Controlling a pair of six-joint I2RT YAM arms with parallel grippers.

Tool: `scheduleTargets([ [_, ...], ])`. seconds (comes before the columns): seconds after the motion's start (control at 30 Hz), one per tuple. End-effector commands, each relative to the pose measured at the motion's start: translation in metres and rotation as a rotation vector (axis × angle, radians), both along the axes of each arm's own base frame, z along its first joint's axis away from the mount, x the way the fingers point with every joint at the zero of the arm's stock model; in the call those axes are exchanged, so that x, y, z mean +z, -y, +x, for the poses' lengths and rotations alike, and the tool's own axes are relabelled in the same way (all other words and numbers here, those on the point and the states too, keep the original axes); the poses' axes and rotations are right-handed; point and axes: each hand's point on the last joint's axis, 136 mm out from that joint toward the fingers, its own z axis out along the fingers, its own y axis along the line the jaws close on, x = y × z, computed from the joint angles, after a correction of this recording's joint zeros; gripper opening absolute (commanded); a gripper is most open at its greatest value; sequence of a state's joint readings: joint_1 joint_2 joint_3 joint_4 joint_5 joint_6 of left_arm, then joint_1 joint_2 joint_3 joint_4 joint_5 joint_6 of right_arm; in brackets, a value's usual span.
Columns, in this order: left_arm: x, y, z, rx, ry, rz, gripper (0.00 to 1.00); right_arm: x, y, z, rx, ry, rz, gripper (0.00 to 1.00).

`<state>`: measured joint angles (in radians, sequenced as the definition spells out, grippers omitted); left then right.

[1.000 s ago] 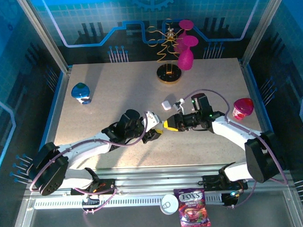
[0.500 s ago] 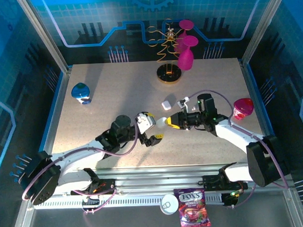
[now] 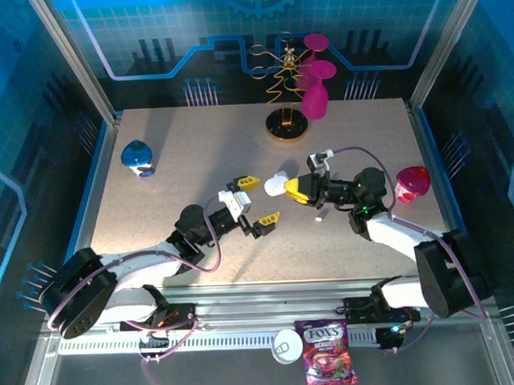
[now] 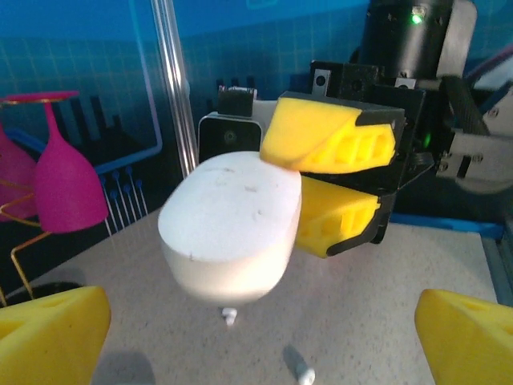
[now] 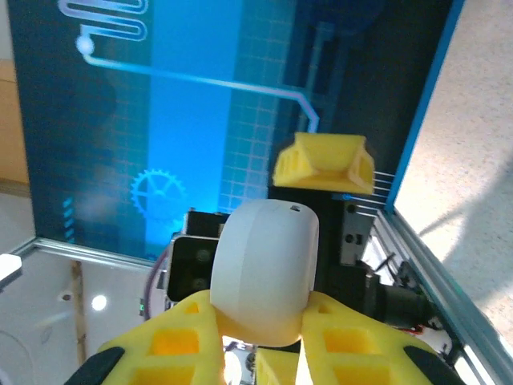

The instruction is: Insert the wireless bluetooth earbuds into the charging case

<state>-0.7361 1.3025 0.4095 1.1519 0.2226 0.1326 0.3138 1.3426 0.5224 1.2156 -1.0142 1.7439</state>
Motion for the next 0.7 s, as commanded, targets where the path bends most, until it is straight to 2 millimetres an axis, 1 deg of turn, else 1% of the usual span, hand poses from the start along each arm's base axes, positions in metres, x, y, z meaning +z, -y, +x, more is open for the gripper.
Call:
scheduleTargets([
  [0.0, 0.03, 0.002, -0.008, -0.053, 0.101, -0.115, 0.91, 0.023, 0.0, -0.008, 0.002, 0.041, 0.085, 0.2],
  [0.2, 0.036, 0.009, -0.005, -0.077, 0.1, -0.141, 0.81, 0.026, -0.002, -0.012, 0.005, 0.041, 0.098, 0.2],
  [0.27, 0.038, 0.01, -0.005, -0.084, 0.101, -0.144, 0.76, 0.026, -0.003, -0.013, 0.007, 0.037, 0.099, 0.2],
  [0.43, 0.041, 0.012, -0.003, -0.09, 0.104, -0.148, 0.69, 0.021, -0.005, -0.014, 0.017, 0.023, 0.093, 0.2],
  [0.67, 0.045, 0.015, -0.004, -0.11, 0.113, -0.15, 0.5, 0.021, -0.005, -0.013, 0.017, 0.022, 0.094, 0.19],
])
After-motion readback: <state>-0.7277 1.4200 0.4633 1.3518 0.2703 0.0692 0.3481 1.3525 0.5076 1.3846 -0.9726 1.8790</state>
